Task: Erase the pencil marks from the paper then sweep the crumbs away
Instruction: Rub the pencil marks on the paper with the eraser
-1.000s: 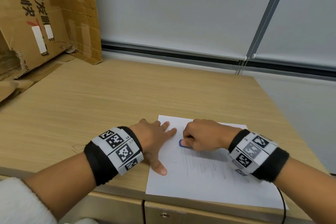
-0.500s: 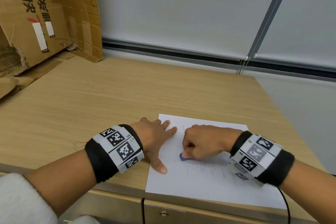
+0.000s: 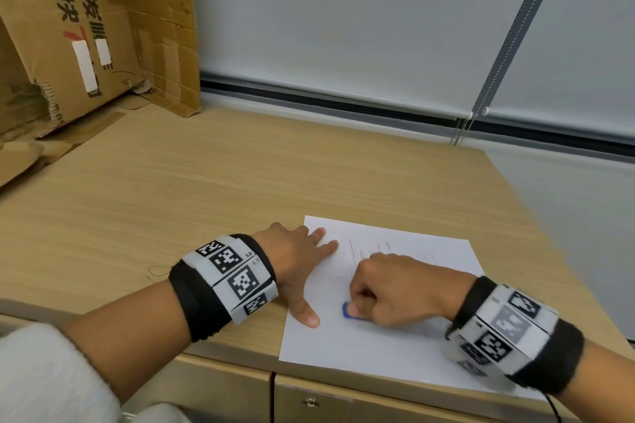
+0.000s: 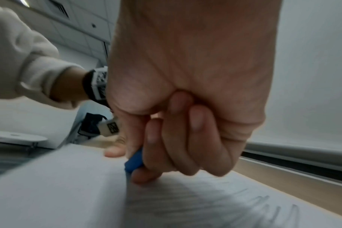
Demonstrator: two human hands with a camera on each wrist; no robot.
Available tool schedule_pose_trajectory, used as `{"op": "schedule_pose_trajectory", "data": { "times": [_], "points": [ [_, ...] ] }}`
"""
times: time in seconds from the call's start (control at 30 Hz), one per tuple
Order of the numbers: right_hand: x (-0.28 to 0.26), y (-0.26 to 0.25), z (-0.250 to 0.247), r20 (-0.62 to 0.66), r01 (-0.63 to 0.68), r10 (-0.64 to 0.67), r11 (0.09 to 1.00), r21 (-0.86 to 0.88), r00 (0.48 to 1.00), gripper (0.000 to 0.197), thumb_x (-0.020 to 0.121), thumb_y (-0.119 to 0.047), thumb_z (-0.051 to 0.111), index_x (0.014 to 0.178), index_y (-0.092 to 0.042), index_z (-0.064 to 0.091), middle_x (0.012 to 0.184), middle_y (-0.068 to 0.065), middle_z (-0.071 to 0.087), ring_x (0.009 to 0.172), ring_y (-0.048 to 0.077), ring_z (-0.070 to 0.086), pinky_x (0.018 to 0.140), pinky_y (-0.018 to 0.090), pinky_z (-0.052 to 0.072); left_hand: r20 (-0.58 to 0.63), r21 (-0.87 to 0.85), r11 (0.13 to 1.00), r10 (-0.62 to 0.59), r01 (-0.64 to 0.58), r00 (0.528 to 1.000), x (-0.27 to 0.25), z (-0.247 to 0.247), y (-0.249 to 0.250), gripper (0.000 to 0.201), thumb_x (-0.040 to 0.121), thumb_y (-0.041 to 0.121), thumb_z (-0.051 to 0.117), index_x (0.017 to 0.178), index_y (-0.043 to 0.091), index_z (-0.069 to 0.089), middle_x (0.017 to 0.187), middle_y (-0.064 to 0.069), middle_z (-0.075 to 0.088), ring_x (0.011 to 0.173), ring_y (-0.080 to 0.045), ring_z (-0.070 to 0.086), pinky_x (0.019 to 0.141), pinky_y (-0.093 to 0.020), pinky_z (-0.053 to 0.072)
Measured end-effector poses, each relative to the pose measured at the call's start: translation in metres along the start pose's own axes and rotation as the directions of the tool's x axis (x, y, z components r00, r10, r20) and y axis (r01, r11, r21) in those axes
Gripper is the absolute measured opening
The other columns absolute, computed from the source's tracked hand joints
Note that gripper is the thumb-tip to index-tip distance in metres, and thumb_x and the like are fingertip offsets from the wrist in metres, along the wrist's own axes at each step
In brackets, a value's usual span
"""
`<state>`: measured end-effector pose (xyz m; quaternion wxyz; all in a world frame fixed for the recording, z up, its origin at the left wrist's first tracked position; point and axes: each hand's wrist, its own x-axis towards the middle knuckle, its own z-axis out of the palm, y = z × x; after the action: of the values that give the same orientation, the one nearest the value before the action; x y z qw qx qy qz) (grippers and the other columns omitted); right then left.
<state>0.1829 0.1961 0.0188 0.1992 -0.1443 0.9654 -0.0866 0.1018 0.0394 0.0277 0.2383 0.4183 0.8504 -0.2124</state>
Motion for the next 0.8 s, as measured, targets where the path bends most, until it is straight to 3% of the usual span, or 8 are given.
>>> {"op": "schedule_pose_trajectory", "data": {
  "times": [0.07,0.2,0.33,0.4,0.57,0.63,0.8],
  "points": [
    [-0.003,-0.002,-0.001,0.034,0.008,-0.008,1.000,0.011,0.999,0.043,0.090,-0.041,0.055,0.063,-0.007,0.051,0.054,0.002,0.043,0.053,0.020,0.035,0.056,0.031,0.035,-0.006,0.002,1.000,0.000,0.000,1.000,-0.001,-0.001,0.000,0.124,0.072,0.068,0.069,0.154,0.025,-0.015,0.162,-0.001,-0.014,0.149,-0.021,0.002,0.116,-0.049,0.017],
    [0.005,0.006,-0.006,-0.059,-0.034,0.034,0.999,0.002,0.998,0.046,0.091,-0.043,0.054,0.060,-0.010,0.047,0.053,0.001,0.043,0.052,0.020,0.037,0.055,0.030,0.035,-0.013,0.006,1.000,0.008,-0.008,1.000,0.000,0.000,-0.001,0.125,0.072,0.068,0.069,0.154,0.024,-0.014,0.163,-0.001,-0.013,0.148,-0.022,0.005,0.114,-0.047,0.018],
    [-0.005,-0.001,-0.004,0.133,0.007,-0.012,0.999,0.032,0.991,0.043,0.090,-0.038,0.057,0.057,-0.013,0.045,0.051,-0.001,0.040,0.050,0.016,0.034,0.053,0.029,0.033,-0.007,0.005,1.000,0.003,-0.003,1.000,0.001,0.001,-0.001,0.127,0.071,0.069,0.070,0.154,0.024,-0.015,0.162,-0.002,-0.015,0.149,-0.022,0.002,0.114,-0.050,0.017],
    [-0.001,-0.001,-0.010,0.157,-0.014,0.008,0.999,0.035,0.988,0.045,0.089,-0.040,0.059,0.055,-0.014,0.045,0.052,-0.003,0.041,0.051,0.015,0.035,0.054,0.028,0.035,-0.004,0.013,1.000,0.002,-0.002,1.000,0.001,0.000,0.000,0.126,0.072,0.068,0.069,0.154,0.023,-0.016,0.162,-0.003,-0.015,0.149,-0.022,0.002,0.115,-0.049,0.017],
    [0.036,0.027,-0.028,-0.097,-0.129,0.132,0.991,0.037,0.986,0.046,0.091,-0.039,0.057,0.052,-0.018,0.045,0.054,-0.003,0.045,0.052,0.015,0.041,0.054,0.027,0.034,0.011,0.010,1.000,0.000,0.000,1.000,-0.001,-0.002,0.001,0.124,0.073,0.067,0.069,0.153,0.024,-0.017,0.162,-0.002,-0.016,0.149,-0.023,0.002,0.115,-0.048,0.017],
    [0.039,0.031,-0.029,-0.142,-0.154,0.157,0.987,0.034,0.977,0.046,0.092,-0.038,0.056,0.051,-0.019,0.045,0.055,-0.003,0.046,0.053,0.016,0.042,0.052,0.027,0.032,0.015,0.015,1.000,-0.003,0.003,1.000,-0.002,-0.003,0.002,0.124,0.073,0.067,0.069,0.153,0.025,-0.017,0.162,-0.002,-0.016,0.149,-0.022,0.002,0.115,-0.048,0.018],
    [0.021,0.017,-0.019,0.093,-0.074,0.074,0.997,-0.003,0.993,0.044,0.090,-0.038,0.058,0.054,-0.016,0.046,0.052,-0.005,0.042,0.052,0.016,0.038,0.054,0.027,0.035,0.020,0.032,0.999,-0.006,0.005,1.000,0.001,-0.002,0.002,0.125,0.073,0.067,0.068,0.153,0.024,-0.017,0.162,-0.002,-0.016,0.149,-0.022,0.003,0.114,-0.048,0.019]
  ]
}}
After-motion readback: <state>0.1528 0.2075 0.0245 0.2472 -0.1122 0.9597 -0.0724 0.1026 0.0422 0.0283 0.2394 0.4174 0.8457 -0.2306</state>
